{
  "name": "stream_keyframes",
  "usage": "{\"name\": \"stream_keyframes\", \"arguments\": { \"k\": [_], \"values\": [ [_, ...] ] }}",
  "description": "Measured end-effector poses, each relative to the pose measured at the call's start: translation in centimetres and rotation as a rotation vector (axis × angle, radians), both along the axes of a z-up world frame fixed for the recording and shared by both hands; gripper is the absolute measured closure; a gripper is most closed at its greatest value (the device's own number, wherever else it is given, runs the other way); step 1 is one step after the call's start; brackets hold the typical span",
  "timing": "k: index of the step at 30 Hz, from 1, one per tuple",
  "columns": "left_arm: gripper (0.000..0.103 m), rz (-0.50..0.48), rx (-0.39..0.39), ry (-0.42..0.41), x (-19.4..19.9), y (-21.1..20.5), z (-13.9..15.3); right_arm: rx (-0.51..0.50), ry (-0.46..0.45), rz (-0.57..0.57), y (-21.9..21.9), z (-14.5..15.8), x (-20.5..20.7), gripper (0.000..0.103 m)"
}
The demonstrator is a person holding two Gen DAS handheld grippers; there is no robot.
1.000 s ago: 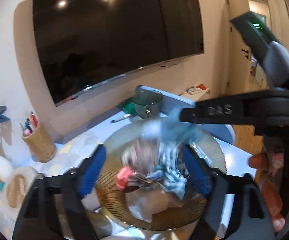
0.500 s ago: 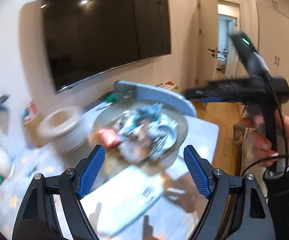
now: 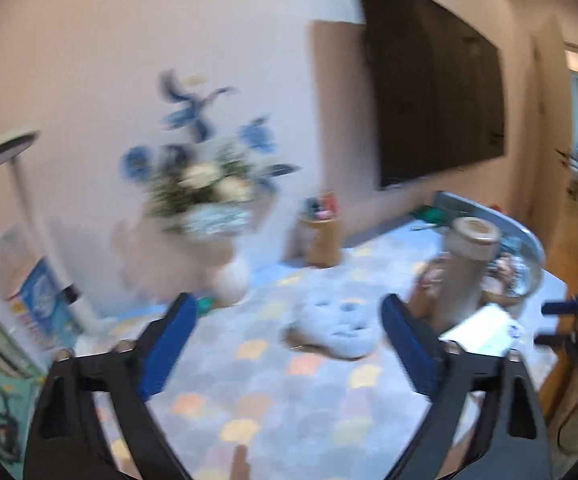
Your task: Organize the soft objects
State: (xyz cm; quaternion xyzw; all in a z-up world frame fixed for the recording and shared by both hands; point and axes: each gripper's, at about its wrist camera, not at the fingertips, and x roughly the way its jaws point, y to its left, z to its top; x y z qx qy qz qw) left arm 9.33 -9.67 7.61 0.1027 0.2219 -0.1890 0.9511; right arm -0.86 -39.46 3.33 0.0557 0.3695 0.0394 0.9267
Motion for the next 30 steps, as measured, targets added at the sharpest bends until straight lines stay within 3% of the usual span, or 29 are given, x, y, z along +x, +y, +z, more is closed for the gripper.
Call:
{"name": "stream_keyframes", "arguments": {
  "k": [4, 7, 12, 15, 19, 21, 26, 30],
  "values": [
    [0.001, 0.120, -0.015, 0.065, 3.9, 2.2, -4.2, -0.002, -0.003, 0.118, 7.0, -1.3, 3.7, 0.015],
    [0.001, 0.158, -0.013, 0.136, 6.7, 3.0, -9.6, 0.022, 0.054, 0.162, 11.7, -4.1, 8.1, 0.015],
    [0.001, 0.221, 0.040, 0.203, 10.4, 4.3, -16.3, -0.081, 0.129, 0.120, 15.6, -10.1, 14.2, 0.015],
    [0.001, 0.253, 0.005, 0.264, 11.7, 5.6, -19.1, -0.113, 0.103, 0.086, 16.3, -12.6, 16.0, 0.015],
    [0.001, 0.265, -0.028, 0.301, 12.3, 6.1, -20.1, -0.136, 0.090, 0.059, 16.7, -14.5, 17.1, 0.015],
    [0.001, 0.289, -0.009, 0.299, 12.3, 6.0, -20.4, -0.162, 0.125, 0.045, 16.7, -15.1, 17.5, 0.015],
    [0.001, 0.281, 0.022, 0.382, 13.2, 5.7, -21.6, -0.154, 0.201, 0.045, 16.3, -16.4, 18.3, 0.014],
    [0.001, 0.277, -0.002, 0.510, 14.7, 6.3, -22.9, -0.160, 0.240, 0.044, 16.2, -17.0, 18.8, 0.000]
  ]
}}
